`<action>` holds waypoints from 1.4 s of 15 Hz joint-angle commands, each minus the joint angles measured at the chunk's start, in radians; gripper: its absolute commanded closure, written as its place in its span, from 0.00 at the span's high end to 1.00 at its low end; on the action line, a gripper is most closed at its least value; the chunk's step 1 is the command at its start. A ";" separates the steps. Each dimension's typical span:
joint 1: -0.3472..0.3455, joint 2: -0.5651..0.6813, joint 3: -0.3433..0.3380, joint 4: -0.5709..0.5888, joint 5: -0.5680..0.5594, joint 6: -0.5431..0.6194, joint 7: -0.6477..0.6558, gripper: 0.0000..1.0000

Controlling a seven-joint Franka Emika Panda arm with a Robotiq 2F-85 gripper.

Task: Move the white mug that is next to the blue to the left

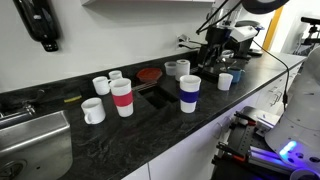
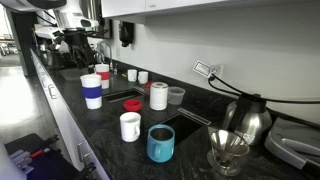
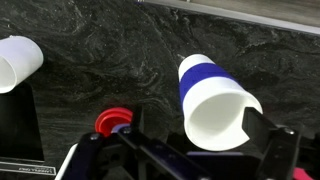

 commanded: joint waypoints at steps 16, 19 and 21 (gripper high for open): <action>-0.293 0.001 -0.055 0.014 -0.104 0.033 0.233 1.00; -0.328 -0.001 -0.036 0.015 -0.127 0.033 0.280 1.00; -0.328 -0.001 -0.029 0.015 -0.127 0.033 0.290 1.00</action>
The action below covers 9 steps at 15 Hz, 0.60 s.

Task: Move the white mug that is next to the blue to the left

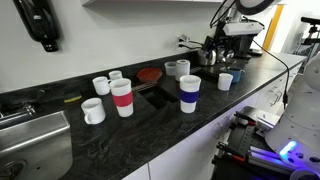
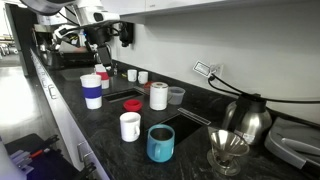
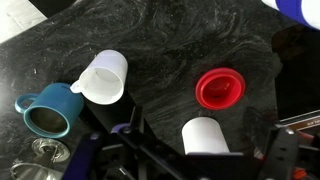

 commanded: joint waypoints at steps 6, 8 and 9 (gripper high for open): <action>-0.033 0.059 -0.005 0.027 -0.014 0.025 0.039 1.00; -0.093 0.137 -0.022 0.071 -0.023 0.038 0.097 1.00; -0.122 0.178 -0.033 0.094 -0.027 0.042 0.128 1.00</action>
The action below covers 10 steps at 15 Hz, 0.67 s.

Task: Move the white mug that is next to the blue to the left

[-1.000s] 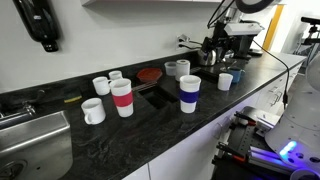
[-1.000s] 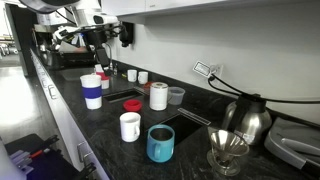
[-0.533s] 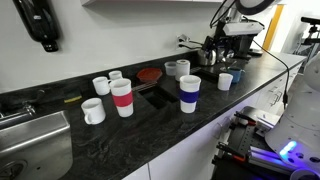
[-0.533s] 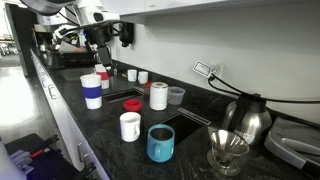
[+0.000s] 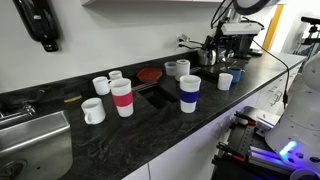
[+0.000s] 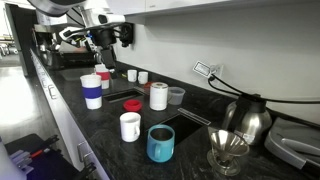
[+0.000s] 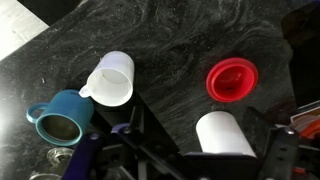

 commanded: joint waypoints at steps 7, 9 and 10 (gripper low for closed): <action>-0.117 0.339 -0.112 0.146 -0.056 0.111 0.265 1.00; -0.108 0.406 -0.121 0.183 -0.061 0.118 0.331 1.00; -0.107 0.415 -0.122 0.191 -0.061 0.118 0.341 1.00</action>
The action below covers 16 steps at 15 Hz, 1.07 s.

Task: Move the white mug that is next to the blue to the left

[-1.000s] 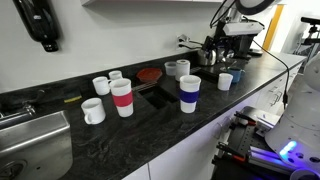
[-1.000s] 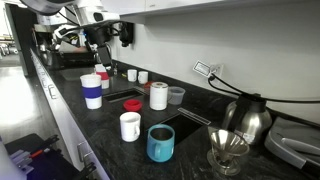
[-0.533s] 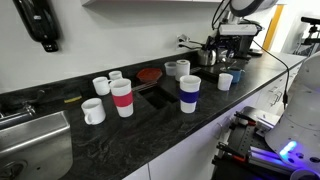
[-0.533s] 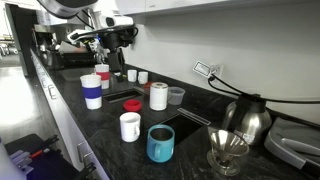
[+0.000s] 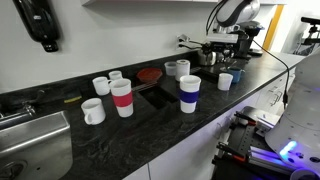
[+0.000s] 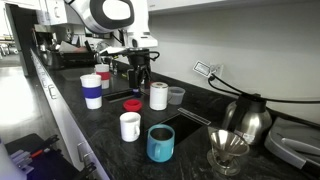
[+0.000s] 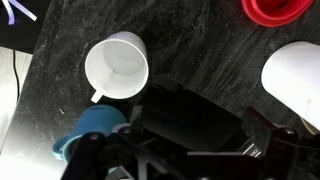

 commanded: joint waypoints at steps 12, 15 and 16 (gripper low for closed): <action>0.063 0.043 -0.147 0.002 0.055 0.006 0.210 1.00; 0.073 0.067 -0.184 -0.019 0.094 0.005 0.239 1.00; 0.078 0.079 -0.195 -0.022 0.114 0.008 0.236 1.00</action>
